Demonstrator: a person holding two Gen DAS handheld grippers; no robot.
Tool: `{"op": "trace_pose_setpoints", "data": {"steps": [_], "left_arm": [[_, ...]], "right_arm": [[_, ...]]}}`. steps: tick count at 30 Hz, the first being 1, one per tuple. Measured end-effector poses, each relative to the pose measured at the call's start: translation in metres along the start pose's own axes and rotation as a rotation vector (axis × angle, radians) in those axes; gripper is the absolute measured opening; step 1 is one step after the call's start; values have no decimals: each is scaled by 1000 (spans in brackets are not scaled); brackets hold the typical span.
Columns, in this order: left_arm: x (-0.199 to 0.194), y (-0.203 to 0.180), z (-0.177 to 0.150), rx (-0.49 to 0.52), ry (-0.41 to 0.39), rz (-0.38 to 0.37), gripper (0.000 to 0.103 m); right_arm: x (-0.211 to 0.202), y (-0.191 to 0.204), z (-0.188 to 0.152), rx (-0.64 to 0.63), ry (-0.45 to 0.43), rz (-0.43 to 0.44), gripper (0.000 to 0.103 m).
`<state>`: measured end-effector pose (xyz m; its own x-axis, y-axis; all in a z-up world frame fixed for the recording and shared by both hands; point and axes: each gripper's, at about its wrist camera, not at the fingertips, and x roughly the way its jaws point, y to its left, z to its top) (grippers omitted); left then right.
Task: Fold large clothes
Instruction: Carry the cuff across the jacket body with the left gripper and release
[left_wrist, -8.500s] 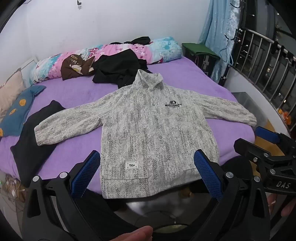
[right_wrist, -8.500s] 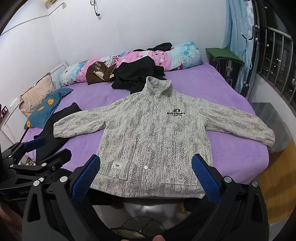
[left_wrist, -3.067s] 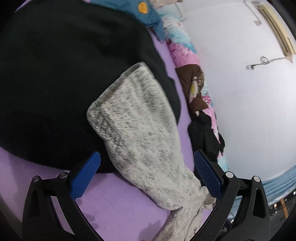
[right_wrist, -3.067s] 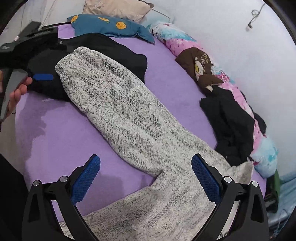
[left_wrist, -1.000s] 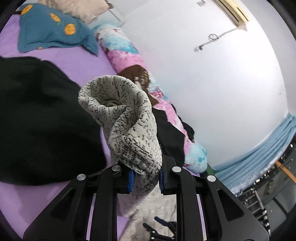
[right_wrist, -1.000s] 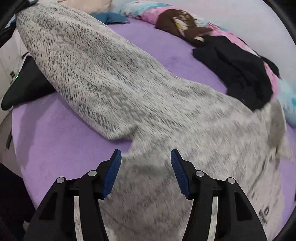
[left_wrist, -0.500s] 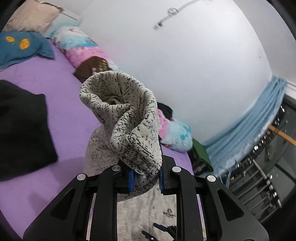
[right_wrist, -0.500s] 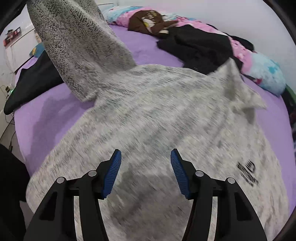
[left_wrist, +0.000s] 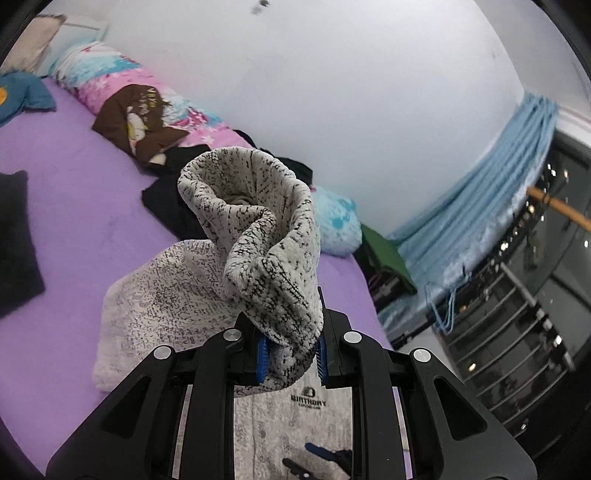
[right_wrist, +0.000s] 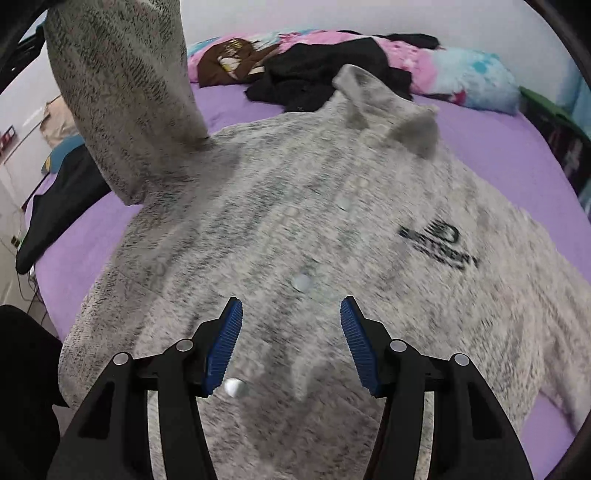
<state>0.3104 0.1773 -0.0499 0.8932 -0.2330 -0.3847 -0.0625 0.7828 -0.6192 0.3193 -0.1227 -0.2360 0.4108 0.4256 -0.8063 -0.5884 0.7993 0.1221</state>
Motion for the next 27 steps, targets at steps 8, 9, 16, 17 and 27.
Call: {"op": "trace_pose_setpoints", "data": {"steps": [8, 9, 16, 17, 27], "left_arm": [[54, -32, -50, 73, 95, 5, 18], [66, -38, -61, 103, 119, 14, 18], [133, -41, -133, 203, 240, 82, 18], [138, -40, -141, 214, 251, 92, 18], [175, -55, -216, 575, 277, 248, 18]], "right_arm": [[-22, -54, -12, 143, -86, 16, 55], [-25, -61, -13, 171, -99, 19, 55], [-43, -102, -16, 272, -162, -2, 56], [-43, -107, -15, 284, -166, 7, 56], [-12, -148, 41, 573, -101, 618, 87]]}}
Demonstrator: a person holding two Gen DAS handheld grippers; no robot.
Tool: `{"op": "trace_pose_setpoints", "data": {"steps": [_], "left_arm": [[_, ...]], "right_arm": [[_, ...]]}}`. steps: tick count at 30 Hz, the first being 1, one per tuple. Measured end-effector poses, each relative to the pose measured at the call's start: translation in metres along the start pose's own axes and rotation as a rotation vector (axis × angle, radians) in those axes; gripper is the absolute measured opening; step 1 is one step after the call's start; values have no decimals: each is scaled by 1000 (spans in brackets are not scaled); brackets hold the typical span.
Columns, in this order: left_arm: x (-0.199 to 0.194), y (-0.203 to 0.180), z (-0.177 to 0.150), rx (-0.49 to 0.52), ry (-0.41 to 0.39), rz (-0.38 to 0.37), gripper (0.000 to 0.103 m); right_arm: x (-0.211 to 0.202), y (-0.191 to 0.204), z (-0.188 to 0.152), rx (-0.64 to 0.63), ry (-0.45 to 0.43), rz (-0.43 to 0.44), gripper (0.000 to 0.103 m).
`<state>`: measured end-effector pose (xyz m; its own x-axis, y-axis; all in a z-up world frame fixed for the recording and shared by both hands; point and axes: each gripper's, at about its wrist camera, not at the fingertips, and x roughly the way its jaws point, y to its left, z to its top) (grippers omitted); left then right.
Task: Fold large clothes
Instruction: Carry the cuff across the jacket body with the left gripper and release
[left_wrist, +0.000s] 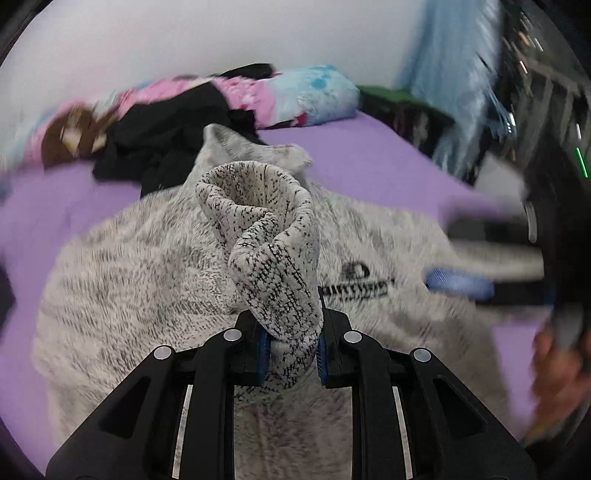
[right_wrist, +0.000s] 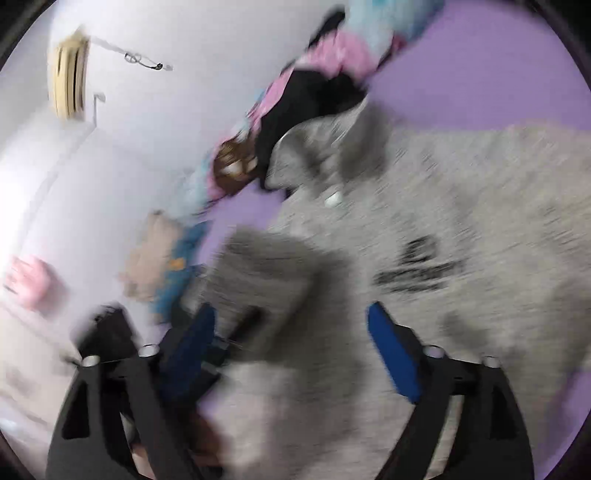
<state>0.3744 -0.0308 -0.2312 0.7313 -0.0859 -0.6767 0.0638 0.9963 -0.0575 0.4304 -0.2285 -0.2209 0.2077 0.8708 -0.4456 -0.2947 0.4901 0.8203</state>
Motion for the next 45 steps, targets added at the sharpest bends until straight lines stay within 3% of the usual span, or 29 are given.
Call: {"op": "trace_pose_setpoints", "data": {"steps": [3, 9, 12, 19, 22, 24, 27, 28, 33, 37, 45], "left_arm": [[3, -25, -11, 193, -7, 56, 18], [7, -40, -25, 323, -20, 73, 18], [6, -50, -34, 407, -30, 91, 18], [13, -59, -48, 491, 6, 107, 18], [16, -61, -51, 504, 20, 106, 22], [15, -61, -49, 494, 9, 97, 31], [7, -60, -47, 458, -15, 70, 76], [4, -59, -46, 444, -16, 52, 80], [-11, -39, -43, 345, 4, -12, 87], [-22, -2, -38, 201, 16, -60, 93], [-19, 90, -30, -24, 58, -6, 94]], "right_arm": [[19, 3, 9, 36, 86, 25, 91], [43, -27, 12, 175, 134, 11, 85], [45, -39, 12, 239, 129, 37, 73], [59, -48, 1, 288, 174, 79, 20], [57, -56, 0, 318, 167, 110, 10], [51, -61, -1, 322, 152, 129, 8], [41, -60, 4, 316, 118, 162, 8], [38, -58, 7, 312, 110, 168, 8], [26, -57, 10, 290, 93, 153, 8], [22, -59, 10, 274, 99, 134, 8], [13, -74, 1, 251, 94, 89, 8]]}}
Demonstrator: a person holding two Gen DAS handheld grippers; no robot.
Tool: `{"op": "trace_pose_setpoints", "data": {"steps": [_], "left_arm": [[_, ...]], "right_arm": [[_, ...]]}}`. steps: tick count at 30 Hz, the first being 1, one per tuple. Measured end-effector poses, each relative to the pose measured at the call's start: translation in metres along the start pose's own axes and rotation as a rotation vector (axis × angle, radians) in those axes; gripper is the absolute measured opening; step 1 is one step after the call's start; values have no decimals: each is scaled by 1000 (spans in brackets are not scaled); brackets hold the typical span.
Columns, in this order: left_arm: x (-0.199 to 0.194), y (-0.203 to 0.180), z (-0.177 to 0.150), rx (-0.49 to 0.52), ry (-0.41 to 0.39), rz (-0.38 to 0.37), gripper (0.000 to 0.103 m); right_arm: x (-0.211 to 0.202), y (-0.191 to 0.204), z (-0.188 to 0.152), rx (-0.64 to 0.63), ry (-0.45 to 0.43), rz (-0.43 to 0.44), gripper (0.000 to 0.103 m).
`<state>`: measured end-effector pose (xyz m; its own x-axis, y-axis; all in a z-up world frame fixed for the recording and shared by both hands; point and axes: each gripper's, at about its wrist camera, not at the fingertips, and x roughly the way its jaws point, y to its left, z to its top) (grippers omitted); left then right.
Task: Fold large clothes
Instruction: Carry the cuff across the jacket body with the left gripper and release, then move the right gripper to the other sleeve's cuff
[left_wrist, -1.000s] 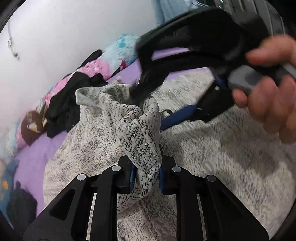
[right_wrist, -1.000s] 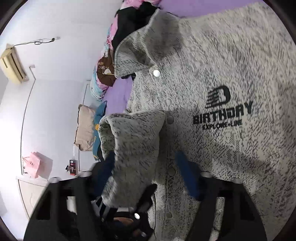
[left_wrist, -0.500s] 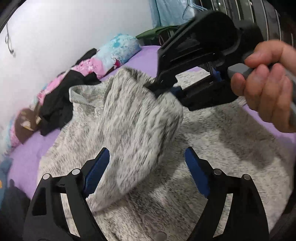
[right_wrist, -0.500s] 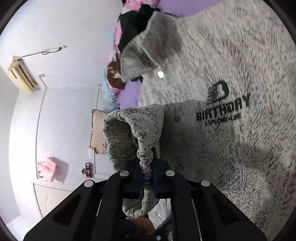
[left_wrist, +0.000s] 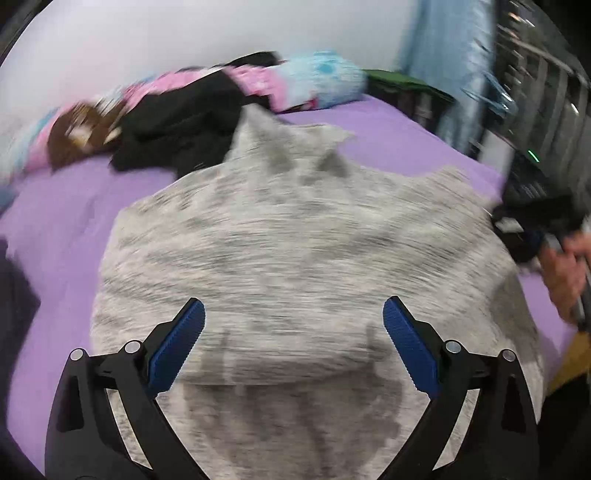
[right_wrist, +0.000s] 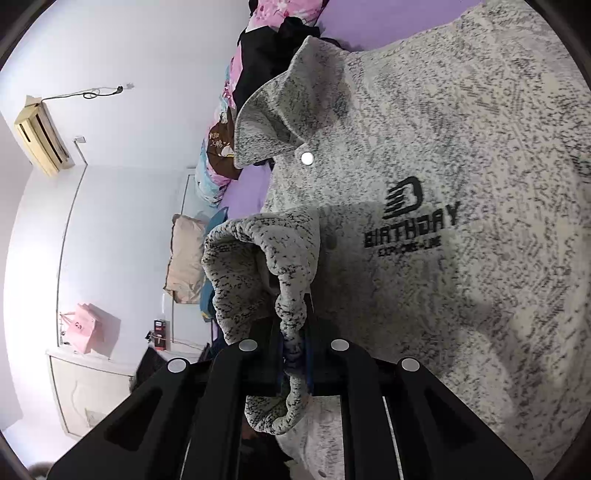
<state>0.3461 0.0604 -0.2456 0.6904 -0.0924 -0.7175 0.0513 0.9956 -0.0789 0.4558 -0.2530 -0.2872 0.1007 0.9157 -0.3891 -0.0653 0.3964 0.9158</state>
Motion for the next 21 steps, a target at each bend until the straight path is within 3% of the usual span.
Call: {"op": "trace_pose_setpoints", "data": {"steps": [6, 12, 17, 21], "left_arm": [[17, 90, 7, -272, 48, 13, 94], [24, 112, 6, -259, 87, 53, 94], [35, 123, 5, -307, 113, 20, 94], [45, 121, 3, -305, 125, 14, 95]], "right_arm": [[3, -14, -3, 18, 4, -55, 8], [5, -26, -3, 39, 13, -101, 9], [3, -41, -4, 65, 10, -148, 9], [-1, -50, -7, 85, 2, -243, 14]]}}
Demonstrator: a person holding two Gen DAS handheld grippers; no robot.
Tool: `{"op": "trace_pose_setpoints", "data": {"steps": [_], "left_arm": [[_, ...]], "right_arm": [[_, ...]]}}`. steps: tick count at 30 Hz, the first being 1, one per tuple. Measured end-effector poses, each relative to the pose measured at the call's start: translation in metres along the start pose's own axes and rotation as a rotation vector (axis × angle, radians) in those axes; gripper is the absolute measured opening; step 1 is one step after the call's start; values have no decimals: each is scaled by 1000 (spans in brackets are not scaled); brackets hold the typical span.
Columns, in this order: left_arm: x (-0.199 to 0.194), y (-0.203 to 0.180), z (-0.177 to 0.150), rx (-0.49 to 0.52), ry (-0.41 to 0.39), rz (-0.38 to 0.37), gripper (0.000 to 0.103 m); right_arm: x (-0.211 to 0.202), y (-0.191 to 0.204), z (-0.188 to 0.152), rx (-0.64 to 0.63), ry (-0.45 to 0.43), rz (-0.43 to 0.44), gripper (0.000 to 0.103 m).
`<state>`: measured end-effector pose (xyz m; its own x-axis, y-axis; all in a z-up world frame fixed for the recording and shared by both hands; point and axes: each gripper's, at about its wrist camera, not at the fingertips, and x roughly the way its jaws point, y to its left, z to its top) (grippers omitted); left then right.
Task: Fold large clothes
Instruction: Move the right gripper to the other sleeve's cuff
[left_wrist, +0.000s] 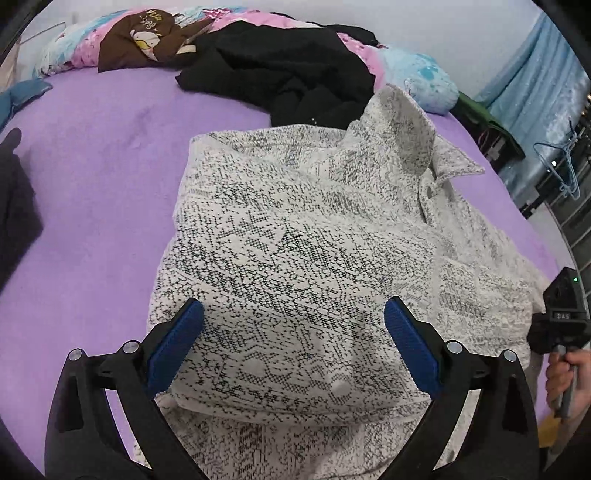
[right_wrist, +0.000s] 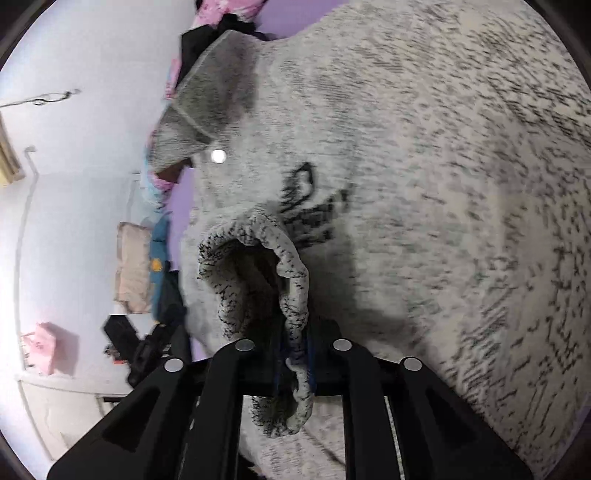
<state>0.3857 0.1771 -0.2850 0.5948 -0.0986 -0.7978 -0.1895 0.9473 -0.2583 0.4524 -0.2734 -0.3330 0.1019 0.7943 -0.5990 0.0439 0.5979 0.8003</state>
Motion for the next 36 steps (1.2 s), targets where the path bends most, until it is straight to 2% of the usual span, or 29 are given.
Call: {"op": "trace_pose_setpoints", "data": {"steps": [2, 3, 4, 5, 7, 8, 9, 11, 13, 14, 15, 17, 19, 23, 26, 28, 32, 36], "left_arm": [[7, 3, 0, -17, 21, 0, 95], [9, 3, 1, -22, 28, 2, 95], [10, 3, 2, -23, 35, 6, 95], [11, 1, 2, -19, 37, 11, 95], [10, -1, 2, -6, 33, 27, 95], [11, -2, 2, -1, 35, 31, 95], [12, -3, 2, 2, 38, 35, 95], [14, -3, 1, 7, 41, 44, 96], [17, -5, 0, 18, 47, 56, 96], [18, -7, 0, 27, 49, 63, 96], [19, -8, -1, 32, 47, 69, 96], [20, -8, -2, 32, 45, 71, 96], [23, -6, -3, 29, 52, 67, 97], [33, -5, -5, 29, 79, 65, 97], [36, -10, -5, 53, 82, 90, 97], [29, -11, -3, 40, 62, 104, 97], [7, -21, 1, 14, 28, 172, 97], [-19, -50, 3, 56, -27, 160, 97]], "right_arm": [[-11, 1, 0, 4, -21, -38, 18], [-26, 7, 1, -8, -60, -84, 20], [-43, 15, 1, -33, -110, -114, 32], [-57, 24, 1, -69, -150, -93, 45], [-78, 45, -2, -138, -187, 18, 52], [-81, 54, -5, -170, -188, 50, 56], [-81, 68, -11, -221, -177, 79, 57], [-69, 89, -22, -310, -154, 57, 62], [-47, 103, -32, -392, -153, -45, 66], [-31, 111, -40, -469, -174, -176, 66], [-20, 116, -45, -534, -187, -254, 66], [8, 116, -52, -610, -154, -344, 66], [22, 106, -47, -567, -130, -363, 72], [37, 71, -34, -488, -108, -357, 73], [39, 75, -35, -518, -107, -363, 79], [34, 82, -38, -540, -113, -367, 80], [11, 93, -42, -530, -115, -307, 87], [-18, 98, -46, -533, -158, -286, 88]]}}
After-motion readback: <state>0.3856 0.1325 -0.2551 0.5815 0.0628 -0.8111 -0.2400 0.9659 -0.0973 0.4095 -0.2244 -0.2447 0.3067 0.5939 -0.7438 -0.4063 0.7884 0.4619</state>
